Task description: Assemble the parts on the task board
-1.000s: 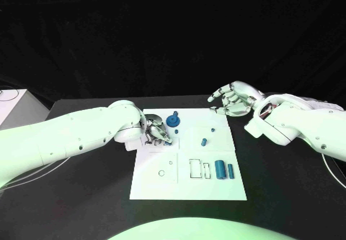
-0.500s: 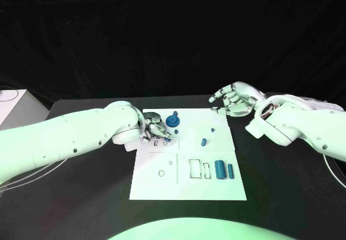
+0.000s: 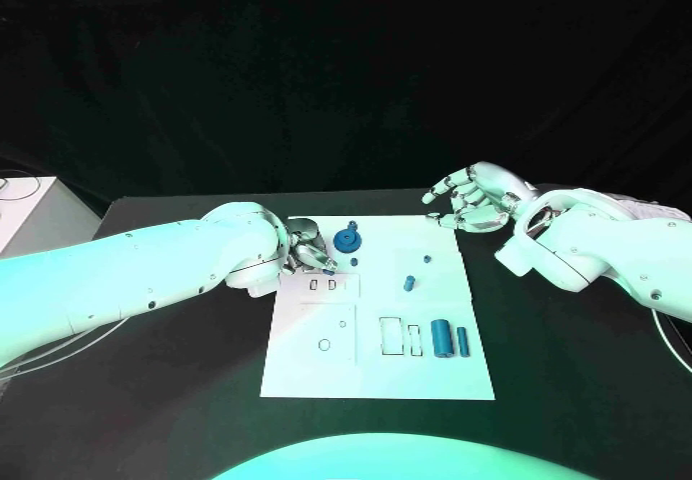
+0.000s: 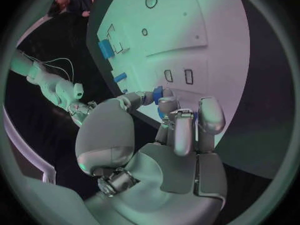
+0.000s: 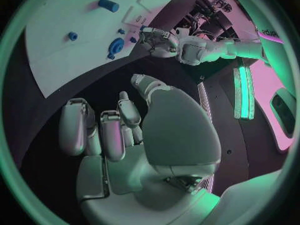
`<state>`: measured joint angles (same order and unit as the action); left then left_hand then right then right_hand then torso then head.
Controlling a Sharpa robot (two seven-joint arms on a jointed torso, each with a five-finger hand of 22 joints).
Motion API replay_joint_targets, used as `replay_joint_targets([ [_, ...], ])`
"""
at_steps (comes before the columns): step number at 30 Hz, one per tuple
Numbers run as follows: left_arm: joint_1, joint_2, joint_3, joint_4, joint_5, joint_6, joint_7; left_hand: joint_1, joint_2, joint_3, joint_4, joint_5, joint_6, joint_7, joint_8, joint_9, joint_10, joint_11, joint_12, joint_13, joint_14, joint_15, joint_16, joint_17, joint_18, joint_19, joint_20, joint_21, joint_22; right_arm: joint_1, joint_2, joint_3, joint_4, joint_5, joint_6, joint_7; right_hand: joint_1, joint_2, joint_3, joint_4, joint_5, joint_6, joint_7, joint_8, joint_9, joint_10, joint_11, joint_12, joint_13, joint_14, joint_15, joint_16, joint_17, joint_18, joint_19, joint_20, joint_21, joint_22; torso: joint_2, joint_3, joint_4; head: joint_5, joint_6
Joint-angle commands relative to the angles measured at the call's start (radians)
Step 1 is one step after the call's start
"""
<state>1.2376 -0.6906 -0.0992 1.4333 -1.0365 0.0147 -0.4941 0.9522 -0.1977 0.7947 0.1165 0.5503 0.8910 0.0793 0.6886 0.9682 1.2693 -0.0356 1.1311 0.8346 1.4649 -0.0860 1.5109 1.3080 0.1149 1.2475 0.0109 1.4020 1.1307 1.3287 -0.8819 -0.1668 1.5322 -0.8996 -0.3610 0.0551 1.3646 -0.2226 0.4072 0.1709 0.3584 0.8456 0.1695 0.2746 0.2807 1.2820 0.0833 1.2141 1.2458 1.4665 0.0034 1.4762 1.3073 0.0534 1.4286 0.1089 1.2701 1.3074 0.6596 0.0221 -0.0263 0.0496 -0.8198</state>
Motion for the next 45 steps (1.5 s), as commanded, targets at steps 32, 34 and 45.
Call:
replay_joint_targets([
  [32, -0.002, 0.021, -0.029, -0.001, -0.049, 0.032, -0.002, 0.002, 0.006, 0.249, -0.259, 0.018, 0.054, -0.041, 0.005, -0.002, 0.012, -0.003, 0.010, 0.007, 0.081, -0.010, 0.008, 0.161, -0.019, 0.019, -0.002, 0.011, 0.016, 0.000, 0.001, 0.001, -0.010, 0.001, -0.065, -0.038, -0.018, -0.013, 0.032, -0.002, 0.057, 0.004, -0.002, 0.008, -0.004, 0.008, -0.004, 0.007, -0.001, 0.054, 0.000, -0.009, 0.098, 0.017, -0.007, 0.000, -0.008, 0.104, 0.003, -0.0020, -0.0010, 0.003, -0.011],
  [34, -0.002, 0.021, -0.030, 0.000, -0.052, 0.035, -0.002, 0.002, 0.006, 0.249, -0.259, 0.018, 0.054, -0.041, 0.005, -0.002, 0.012, -0.003, 0.010, 0.007, 0.081, -0.010, 0.008, 0.161, -0.019, 0.019, -0.002, 0.011, 0.016, 0.000, 0.001, 0.001, -0.010, 0.001, -0.064, -0.038, -0.018, -0.013, 0.033, -0.003, 0.059, 0.004, -0.002, 0.008, -0.004, 0.008, -0.004, 0.006, -0.001, 0.054, 0.000, -0.009, 0.099, 0.017, -0.007, -0.001, -0.007, 0.104, 0.003, -0.0023, -0.0010, 0.003, -0.011],
  [45, -0.003, 0.021, -0.032, -0.001, -0.061, 0.039, -0.002, 0.002, 0.007, 0.248, -0.258, 0.019, 0.054, -0.041, 0.005, -0.002, 0.011, -0.002, 0.008, 0.004, 0.081, -0.010, 0.009, 0.163, -0.019, 0.020, -0.002, 0.012, 0.017, 0.000, 0.004, 0.001, -0.012, -0.007, -0.064, -0.037, -0.019, -0.015, 0.041, -0.005, 0.073, 0.004, -0.001, 0.008, -0.005, 0.005, -0.004, 0.003, -0.005, 0.053, 0.000, -0.012, 0.095, 0.018, -0.009, -0.001, -0.013, 0.102, 0.001, -0.0010, -0.0006, 0.004, -0.017],
])
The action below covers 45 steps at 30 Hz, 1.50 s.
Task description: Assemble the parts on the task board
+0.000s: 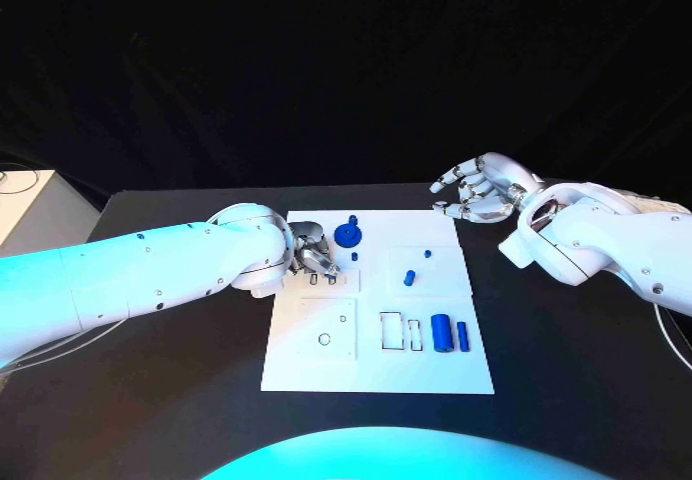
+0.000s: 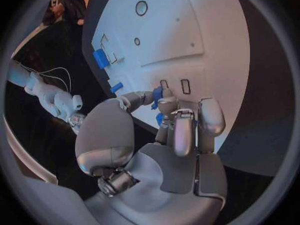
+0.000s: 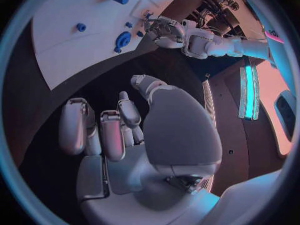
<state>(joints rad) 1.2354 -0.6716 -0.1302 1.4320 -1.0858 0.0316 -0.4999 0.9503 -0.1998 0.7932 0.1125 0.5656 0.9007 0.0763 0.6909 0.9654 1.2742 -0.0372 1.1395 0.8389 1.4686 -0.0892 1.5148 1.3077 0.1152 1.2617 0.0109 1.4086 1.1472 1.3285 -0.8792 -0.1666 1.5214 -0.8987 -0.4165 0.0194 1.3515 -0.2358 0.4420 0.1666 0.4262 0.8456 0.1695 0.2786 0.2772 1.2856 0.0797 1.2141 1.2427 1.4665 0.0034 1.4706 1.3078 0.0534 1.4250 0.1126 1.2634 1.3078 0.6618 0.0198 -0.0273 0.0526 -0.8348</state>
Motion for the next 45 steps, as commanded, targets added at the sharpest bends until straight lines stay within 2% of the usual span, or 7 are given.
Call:
replay_joint_targets([
  [1, -0.001, 0.002, -0.001, 0.001, -0.012, 0.023, 0.004, 0.003, 0.009, 0.250, -0.254, 0.003, 0.044, -0.038, 0.002, 0.001, 0.006, -0.001, 0.000, -0.001, 0.077, -0.007, 0.005, 0.163, -0.020, 0.005, -0.002, 0.006, 0.000, 0.000, 0.002, 0.000, -0.001, -0.008, -0.009, -0.001, -0.007, -0.002, 0.007, -0.001, 0.006, 0.004, -0.001, 0.004, -0.002, -0.001, -0.001, 0.000, -0.005, 0.052, 0.000, -0.008, 0.091, 0.019, -0.007, -0.005, -0.010, 0.100, -0.002, 0.0013, 0.0006, 0.002, -0.002],
  [17, -0.004, 0.006, -0.006, -0.006, -0.023, 0.020, 0.004, 0.002, 0.009, 0.248, -0.253, 0.004, 0.044, -0.038, 0.002, 0.000, 0.004, -0.001, -0.003, -0.005, 0.077, -0.007, 0.004, 0.161, -0.019, 0.002, -0.003, 0.004, -0.003, -0.003, 0.011, 0.000, -0.008, 0.034, -0.022, 0.033, -0.029, -0.014, 0.047, -0.012, -0.017, -0.004, -0.002, 0.011, -0.003, -0.119, -0.002, -0.177, -0.174, 0.003, -0.002, -0.116, -0.042, 0.050, -0.079, -0.007, -0.177, 0.015, -0.001, 0.0028, -0.0008, 0.005, -0.005],
  [23, -0.004, 0.007, -0.008, -0.009, -0.025, 0.024, 0.004, 0.002, 0.009, 0.248, -0.253, 0.004, 0.044, -0.038, 0.001, 0.000, 0.004, 0.000, -0.003, -0.006, 0.077, -0.007, 0.004, 0.160, -0.019, 0.002, -0.003, 0.004, -0.004, -0.004, 0.013, 0.000, -0.010, 0.065, -0.043, 0.057, -0.047, -0.016, 0.067, -0.016, -0.070, -0.011, -0.007, 0.023, 0.000, -0.241, -0.008, -0.429, -0.418, -0.082, -0.010, -0.386, -0.305, 0.097, -0.180, -0.014, -0.491, -0.163, 0.000, 0.0029, -0.0001, 0.006, -0.006],
  [24, -0.005, 0.007, -0.009, -0.009, -0.025, 0.025, 0.004, 0.002, 0.009, 0.248, -0.253, 0.004, 0.044, -0.038, 0.001, 0.000, 0.004, 0.000, -0.004, -0.006, 0.077, -0.007, 0.004, 0.160, -0.019, 0.001, -0.003, 0.004, -0.004, -0.004, 0.013, 0.000, -0.010, 0.074, -0.047, 0.061, -0.047, -0.016, 0.067, -0.016, -0.070, -0.011, -0.007, 0.023, 0.000, -0.241, -0.008, -0.429, -0.418, -0.082, -0.010, -0.386, -0.305, 0.097, -0.180, -0.014, -0.491, -0.163, 0.000, 0.0028, -0.0002, 0.005, -0.006],
  [26, -0.005, 0.007, -0.010, -0.009, -0.025, 0.026, 0.004, 0.002, 0.009, 0.248, -0.253, 0.004, 0.044, -0.038, 0.001, 0.000, 0.004, 0.000, -0.004, -0.006, 0.077, -0.007, 0.004, 0.160, -0.019, 0.001, -0.003, 0.004, -0.004, -0.005, 0.013, 0.000, -0.011, 0.096, -0.056, 0.069, -0.052, -0.017, 0.073, -0.019, -0.080, -0.018, -0.006, 0.026, 0.001, -0.241, -0.007, -0.473, -0.464, -0.114, -0.009, -0.526, -0.418, 0.117, -0.217, -0.014, -0.647, -0.260, 0.000, 0.0023, -0.0004, 0.006, -0.007],
  [29, -0.005, 0.006, -0.013, -0.009, -0.025, 0.029, 0.003, 0.001, 0.009, 0.247, -0.252, 0.004, 0.044, -0.038, 0.001, 0.000, 0.003, 0.000, -0.004, -0.007, 0.076, -0.007, 0.003, 0.158, -0.018, 0.001, -0.003, 0.004, -0.005, -0.005, 0.013, 0.000, -0.012, 0.127, -0.064, 0.079, -0.059, -0.016, 0.069, -0.018, -0.120, -0.026, -0.004, 0.028, 0.001, -0.244, -0.004, -0.498, -0.496, -0.134, -0.007, -0.632, -0.493, 0.129, -0.240, -0.012, -0.764, -0.336, 0.001, 0.0026, -0.0005, 0.006, -0.008],
  [45, -0.005, 0.010, -0.020, -0.008, -0.025, 0.049, 0.002, 0.001, 0.010, 0.246, -0.251, 0.003, 0.043, -0.037, 0.001, 0.000, 0.001, 0.000, -0.007, -0.011, 0.076, -0.006, 0.002, 0.156, -0.017, -0.003, -0.003, 0.002, -0.010, -0.005, 0.015, 0.000, -0.015, 0.160, -0.064, 0.091, -0.061, -0.012, 0.065, -0.019, -0.132, -0.028, -0.003, 0.032, 0.002, -0.243, -0.004, -0.506, -0.512, -0.132, -0.006, -0.681, -0.517, 0.129, -0.230, -0.012, -0.789, -0.358, 0.000, 0.0010, -0.0008, 0.006, -0.017],
])
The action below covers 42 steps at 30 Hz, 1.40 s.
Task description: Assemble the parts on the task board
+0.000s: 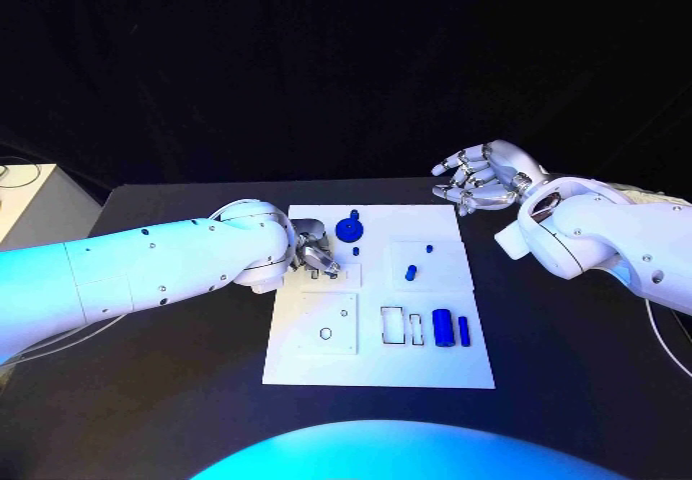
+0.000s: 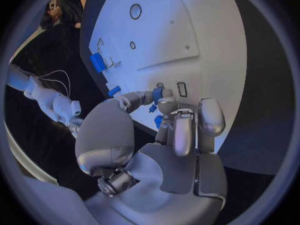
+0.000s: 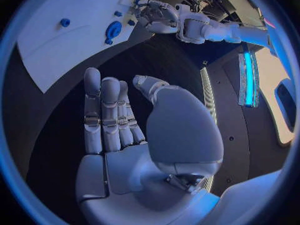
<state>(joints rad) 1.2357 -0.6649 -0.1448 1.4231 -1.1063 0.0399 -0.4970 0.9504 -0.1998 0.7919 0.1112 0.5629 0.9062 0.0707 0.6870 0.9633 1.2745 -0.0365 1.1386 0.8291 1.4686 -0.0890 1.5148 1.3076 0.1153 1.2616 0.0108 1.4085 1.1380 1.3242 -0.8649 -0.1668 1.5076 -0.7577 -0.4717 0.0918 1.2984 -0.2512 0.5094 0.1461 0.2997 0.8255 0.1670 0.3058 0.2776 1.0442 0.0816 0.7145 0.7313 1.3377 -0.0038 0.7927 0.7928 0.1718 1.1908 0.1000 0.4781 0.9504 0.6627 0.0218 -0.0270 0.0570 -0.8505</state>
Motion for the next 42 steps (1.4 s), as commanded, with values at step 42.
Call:
replay_joint_targets([
  [42, -0.005, 0.000, -0.006, 0.003, 0.004, 0.073, -0.003, 0.000, 0.011, 0.245, -0.249, 0.006, 0.036, -0.031, 0.003, 0.001, -0.003, 0.000, -0.011, -0.009, 0.074, -0.006, 0.000, 0.152, -0.017, -0.007, -0.003, 0.001, -0.004, -0.001, 0.002, 0.001, -0.004, 0.021, 0.025, 0.006, -0.005, 0.008, -0.002, -0.008, 0.013, -0.015, 0.004, 0.013, 0.002, -0.023, 0.000, -0.024, -0.033, -0.015, 0.006, -0.094, -0.023, 0.010, 0.004, 0.004, -0.056, -0.043, -0.001, -0.0006, -0.0006, 0.003, -0.005],
])
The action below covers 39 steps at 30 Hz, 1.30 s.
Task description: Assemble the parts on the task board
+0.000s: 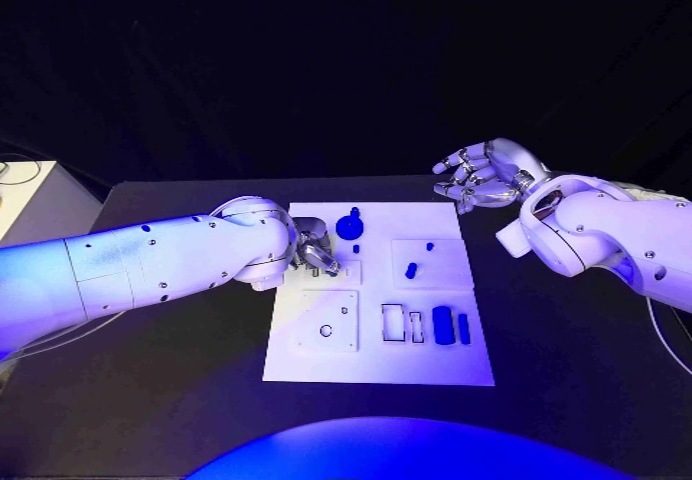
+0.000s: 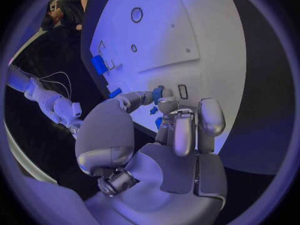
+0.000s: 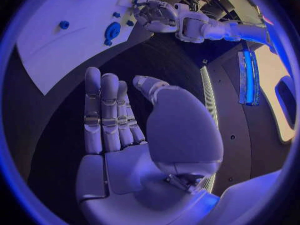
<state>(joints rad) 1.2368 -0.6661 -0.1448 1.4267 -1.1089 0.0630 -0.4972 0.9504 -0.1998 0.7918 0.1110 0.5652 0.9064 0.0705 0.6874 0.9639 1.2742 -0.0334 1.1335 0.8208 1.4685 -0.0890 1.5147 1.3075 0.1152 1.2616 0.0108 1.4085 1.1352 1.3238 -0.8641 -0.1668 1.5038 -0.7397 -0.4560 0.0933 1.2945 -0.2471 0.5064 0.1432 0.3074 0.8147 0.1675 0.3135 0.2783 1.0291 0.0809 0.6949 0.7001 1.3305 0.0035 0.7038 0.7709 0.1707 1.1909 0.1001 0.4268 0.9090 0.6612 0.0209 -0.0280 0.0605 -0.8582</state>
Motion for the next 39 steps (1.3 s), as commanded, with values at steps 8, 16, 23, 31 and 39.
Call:
replay_joint_targets([
  [8, -0.006, 0.005, -0.006, -0.004, -0.005, 0.062, -0.004, 0.000, 0.012, 0.244, -0.248, 0.003, 0.036, -0.031, 0.002, 0.000, -0.005, -0.003, -0.008, -0.004, 0.074, -0.006, -0.001, 0.150, -0.017, -0.008, -0.002, 0.000, -0.003, 0.000, 0.001, 0.001, 0.000, 0.003, 0.007, 0.005, -0.001, 0.005, 0.002, -0.006, 0.007, -0.004, 0.003, 0.005, 0.002, -0.009, 0.001, -0.005, -0.003, -0.008, -0.001, -0.008, -0.001, 0.011, 0.004, 0.005, -0.007, -0.003, 0.000, 0.0001, -0.0006, -0.001, 0.000],
  [16, -0.006, 0.010, -0.007, -0.014, -0.011, 0.075, -0.006, -0.006, 0.022, 0.224, -0.238, -0.008, 0.030, -0.029, 0.001, 0.001, -0.005, -0.002, -0.009, -0.006, 0.073, -0.004, -0.003, 0.147, -0.016, -0.014, 0.001, -0.005, -0.009, -0.001, -0.002, 0.001, 0.003, 0.003, -0.007, 0.007, 0.006, 0.004, 0.005, -0.013, 0.015, -0.005, 0.005, 0.007, 0.002, -0.015, 0.002, -0.008, -0.008, -0.010, 0.000, -0.020, 0.001, 0.011, 0.004, 0.005, -0.016, -0.010, -0.001, 0.0002, -0.0001, -0.002, -0.001],
  [23, -0.006, 0.015, -0.009, -0.021, -0.008, 0.080, -0.006, -0.013, 0.036, 0.190, -0.224, -0.021, 0.029, -0.032, 0.003, 0.004, 0.006, -0.003, 0.000, 0.004, 0.074, -0.003, 0.001, 0.154, -0.017, -0.014, 0.005, -0.011, -0.008, -0.001, -0.005, 0.001, 0.004, 0.003, -0.017, 0.008, 0.006, 0.003, 0.005, -0.014, 0.017, -0.007, 0.005, 0.007, 0.002, -0.016, 0.002, -0.008, -0.010, -0.011, 0.000, -0.023, 0.001, 0.011, 0.004, 0.005, -0.017, -0.011, 0.000, -0.0001, -0.0001, -0.001, -0.001],
  [31, -0.006, 0.020, -0.011, -0.026, -0.008, 0.086, -0.006, -0.013, 0.039, 0.186, -0.222, -0.023, 0.029, -0.033, 0.004, 0.004, 0.009, -0.004, 0.003, 0.007, 0.075, -0.003, 0.003, 0.158, -0.018, -0.009, 0.006, -0.010, -0.003, -0.001, -0.006, 0.001, 0.005, 0.004, -0.020, 0.009, 0.006, 0.003, 0.004, -0.015, 0.017, -0.009, 0.006, 0.007, 0.001, -0.018, 0.003, -0.009, -0.011, -0.012, 0.001, -0.026, 0.002, 0.010, 0.004, 0.006, -0.020, -0.013, 0.001, 0.0001, -0.0002, -0.002, -0.003],
  [39, -0.006, 0.020, -0.013, -0.026, -0.025, 0.090, -0.007, -0.013, 0.045, 0.178, -0.219, -0.024, 0.033, -0.036, 0.006, 0.005, 0.019, -0.006, 0.012, 0.020, 0.079, -0.004, 0.010, 0.170, -0.021, 0.002, 0.007, -0.006, 0.010, -0.001, -0.007, 0.001, 0.006, 0.004, -0.020, 0.009, 0.006, 0.002, 0.004, -0.015, 0.017, -0.009, 0.006, 0.007, 0.001, -0.019, 0.003, -0.009, -0.011, -0.012, 0.001, -0.028, 0.002, 0.010, 0.004, 0.006, -0.021, -0.013, 0.000, 0.0005, 0.0007, -0.002, -0.007],
])
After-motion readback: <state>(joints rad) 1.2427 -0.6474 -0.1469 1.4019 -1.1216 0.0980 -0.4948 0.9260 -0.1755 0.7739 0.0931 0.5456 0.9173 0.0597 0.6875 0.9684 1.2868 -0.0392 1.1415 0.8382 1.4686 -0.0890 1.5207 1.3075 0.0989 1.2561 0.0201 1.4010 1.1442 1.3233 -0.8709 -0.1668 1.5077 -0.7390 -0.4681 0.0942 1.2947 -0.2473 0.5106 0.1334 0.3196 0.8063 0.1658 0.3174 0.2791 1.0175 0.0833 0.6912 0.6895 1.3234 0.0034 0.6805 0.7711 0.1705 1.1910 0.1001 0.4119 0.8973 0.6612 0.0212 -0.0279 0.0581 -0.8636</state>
